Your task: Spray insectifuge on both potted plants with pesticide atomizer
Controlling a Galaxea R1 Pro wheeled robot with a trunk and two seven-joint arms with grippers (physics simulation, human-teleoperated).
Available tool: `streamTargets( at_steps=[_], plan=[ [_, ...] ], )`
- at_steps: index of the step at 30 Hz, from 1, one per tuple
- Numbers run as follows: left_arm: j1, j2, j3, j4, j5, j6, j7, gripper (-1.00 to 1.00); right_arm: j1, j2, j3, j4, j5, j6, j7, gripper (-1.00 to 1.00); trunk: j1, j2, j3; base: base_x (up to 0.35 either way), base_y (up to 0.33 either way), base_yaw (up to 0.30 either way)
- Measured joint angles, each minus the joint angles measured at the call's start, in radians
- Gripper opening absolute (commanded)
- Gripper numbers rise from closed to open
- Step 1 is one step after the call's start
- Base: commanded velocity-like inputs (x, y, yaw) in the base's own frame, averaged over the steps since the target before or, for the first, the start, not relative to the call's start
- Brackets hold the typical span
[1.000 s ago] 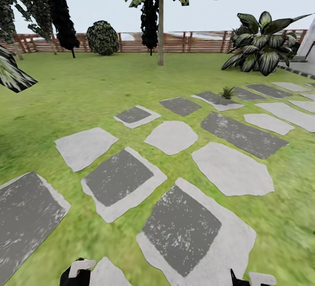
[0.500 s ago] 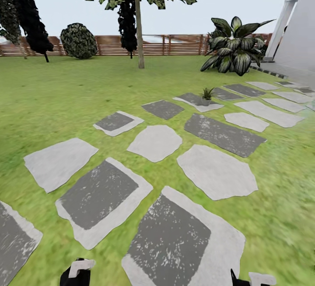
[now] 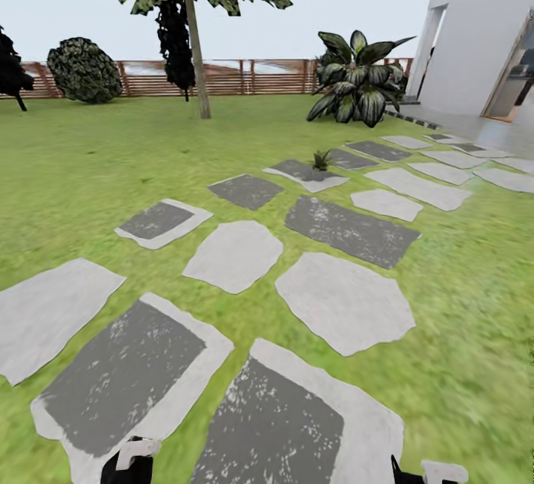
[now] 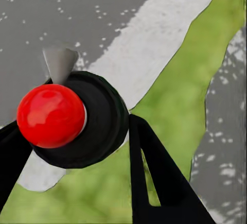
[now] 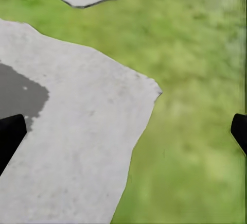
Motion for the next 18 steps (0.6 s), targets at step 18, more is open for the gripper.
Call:
streamTargets(
  at_steps=[18],
  plan=[
    [0.000, 0.000, 0.000, 0.001, 0.000, 0.000, 0.000, -1.00, 0.000, -0.003, -0.001, -0.001, 0.000, -0.002, 0.000, 1.00, 0.000, 0.000, 0.012, 0.339, 0.000, -0.178]
  ],
)
